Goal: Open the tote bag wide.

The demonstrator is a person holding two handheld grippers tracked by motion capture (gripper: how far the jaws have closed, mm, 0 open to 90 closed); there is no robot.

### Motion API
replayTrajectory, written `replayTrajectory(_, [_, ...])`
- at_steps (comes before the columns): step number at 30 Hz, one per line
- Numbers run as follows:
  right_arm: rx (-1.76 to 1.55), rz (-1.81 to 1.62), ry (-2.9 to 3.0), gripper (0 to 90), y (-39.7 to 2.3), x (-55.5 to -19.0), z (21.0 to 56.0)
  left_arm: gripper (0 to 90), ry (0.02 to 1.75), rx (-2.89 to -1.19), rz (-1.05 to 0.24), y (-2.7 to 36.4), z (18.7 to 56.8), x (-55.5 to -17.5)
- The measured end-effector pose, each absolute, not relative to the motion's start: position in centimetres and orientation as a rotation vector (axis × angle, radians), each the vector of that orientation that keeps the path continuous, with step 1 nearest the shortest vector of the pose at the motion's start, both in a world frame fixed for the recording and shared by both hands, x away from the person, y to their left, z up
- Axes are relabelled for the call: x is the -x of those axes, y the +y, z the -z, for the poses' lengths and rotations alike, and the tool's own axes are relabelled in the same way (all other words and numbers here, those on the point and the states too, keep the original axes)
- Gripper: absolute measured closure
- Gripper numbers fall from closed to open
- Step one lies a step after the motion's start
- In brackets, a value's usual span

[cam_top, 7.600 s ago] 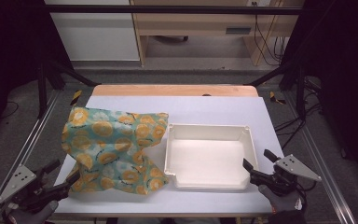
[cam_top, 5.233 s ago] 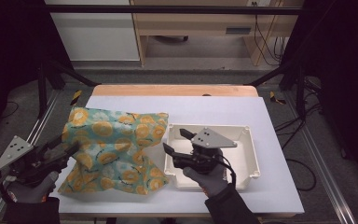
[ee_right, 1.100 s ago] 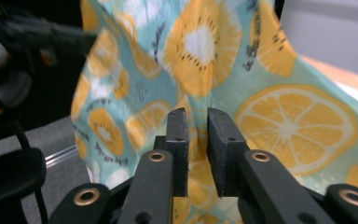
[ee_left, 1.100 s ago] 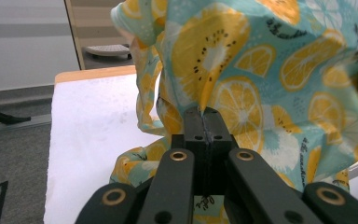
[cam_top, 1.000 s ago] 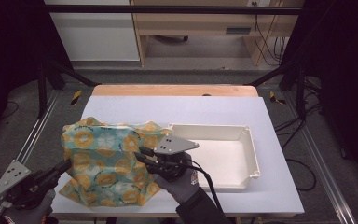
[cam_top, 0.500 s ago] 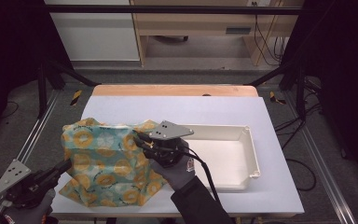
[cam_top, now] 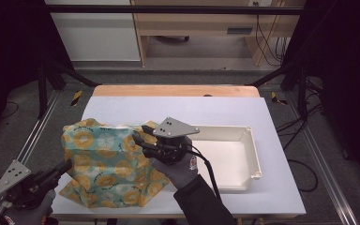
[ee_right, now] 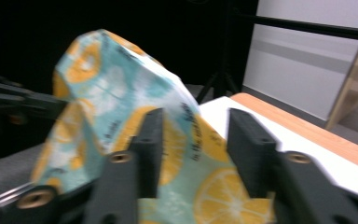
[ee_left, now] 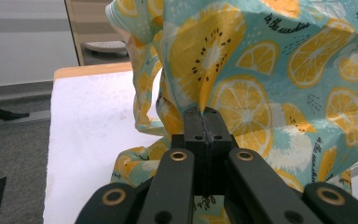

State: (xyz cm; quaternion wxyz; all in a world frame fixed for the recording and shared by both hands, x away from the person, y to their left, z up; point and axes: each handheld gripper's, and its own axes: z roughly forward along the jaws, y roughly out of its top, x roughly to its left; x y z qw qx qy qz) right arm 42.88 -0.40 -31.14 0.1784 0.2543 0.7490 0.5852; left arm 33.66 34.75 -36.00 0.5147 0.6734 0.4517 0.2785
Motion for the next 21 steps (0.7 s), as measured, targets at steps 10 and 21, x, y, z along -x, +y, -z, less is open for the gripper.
replayTrajectory(10, [-0.681, -1.652, 2.204, 73.8, 0.1, -43.6, 32.1, 90.0, 1.087, -1.616, -0.671, 34.8, 36.0, -33.7])
replayTrajectory(21, [-0.643, -1.723, 2.14, 90.0, -1.1, -41.3, 30.8, 90.0, 1.083, -1.607, -0.677, 35.0, 35.8, -33.5])
